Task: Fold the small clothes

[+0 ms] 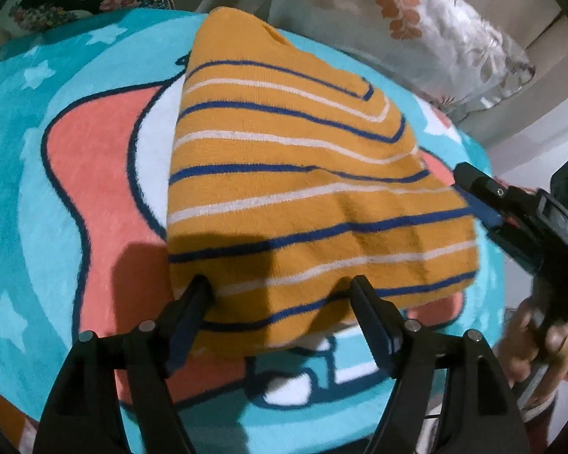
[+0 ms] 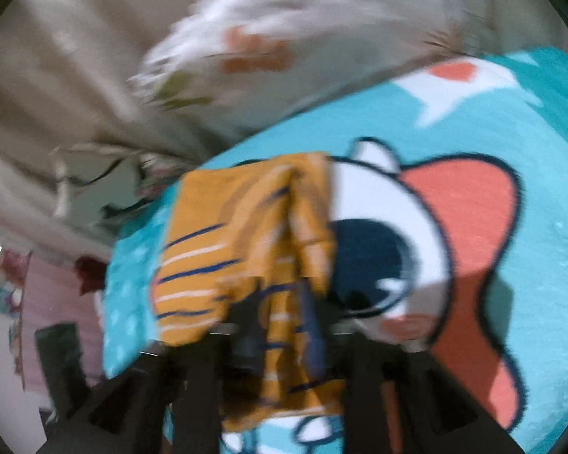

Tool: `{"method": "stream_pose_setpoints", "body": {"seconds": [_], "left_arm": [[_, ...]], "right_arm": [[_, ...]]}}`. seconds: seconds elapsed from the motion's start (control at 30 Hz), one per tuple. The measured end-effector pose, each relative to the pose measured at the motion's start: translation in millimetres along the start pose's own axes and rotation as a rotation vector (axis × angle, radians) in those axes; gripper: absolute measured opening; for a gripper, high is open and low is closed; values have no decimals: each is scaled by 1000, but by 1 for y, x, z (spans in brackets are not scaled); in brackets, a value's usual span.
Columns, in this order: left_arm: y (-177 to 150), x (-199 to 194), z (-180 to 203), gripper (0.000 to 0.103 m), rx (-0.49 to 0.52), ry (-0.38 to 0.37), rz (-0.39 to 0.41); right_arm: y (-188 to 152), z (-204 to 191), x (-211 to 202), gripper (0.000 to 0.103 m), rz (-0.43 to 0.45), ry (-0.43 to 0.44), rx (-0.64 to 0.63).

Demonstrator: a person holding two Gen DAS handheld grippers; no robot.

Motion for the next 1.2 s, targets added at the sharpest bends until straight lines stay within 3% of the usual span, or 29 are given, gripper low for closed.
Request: {"method": "stream_pose_setpoints", "body": {"seconds": [0.03, 0.1, 0.17, 0.2, 0.33, 0.47, 0.73, 0.8, 0.87, 0.97, 1.1, 1.2], "left_arm": [[0, -6, 1, 74, -8, -12, 10], [0, -17, 0, 74, -19, -26, 38], [3, -26, -1, 74, -17, -13, 67], [5, -30, -2, 74, -10, -3, 80], [9, -34, -6, 74, -9, 13, 96], [8, -28, -10, 74, -36, 7, 86], [7, -31, -17, 74, -61, 11, 111], [8, -36, -20, 74, -43, 46, 134], [9, -39, -22, 74, -35, 71, 146], [7, -39, -23, 74, -31, 90, 148], [4, -42, -24, 75, -23, 116, 145], [1, -47, -26, 75, -22, 134, 151]], "right_arm": [[-3, -13, -1, 52, 2, 18, -29], [-14, -34, 4, 52, -21, 29, -94], [-30, -46, 19, 31, -71, 11, -147], [-37, -47, 28, 6, -97, -19, -172], [-56, -21, 44, 5, -151, -150, -194], [-67, -1, 47, 4, -184, -171, -157], [-68, -13, 51, 4, -207, -191, -183], [-60, -16, 37, 8, -195, -132, -153], [-41, -26, 14, 9, -125, -88, -150], [-5, -43, -3, 10, -28, -93, -185], [26, -66, 27, 10, -8, -131, -250], [33, -69, 64, 10, -62, -146, -253]]}}
Point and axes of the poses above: each gripper's, at about its wrist camera, not at the fingertips, and x roughly the way its jaws point, z to its right, y to its top, the point moved 7 cm from there along x, roughly the way its jaws point, and after that the axes turned 9 degrees about -y, right-handed, at the moved point
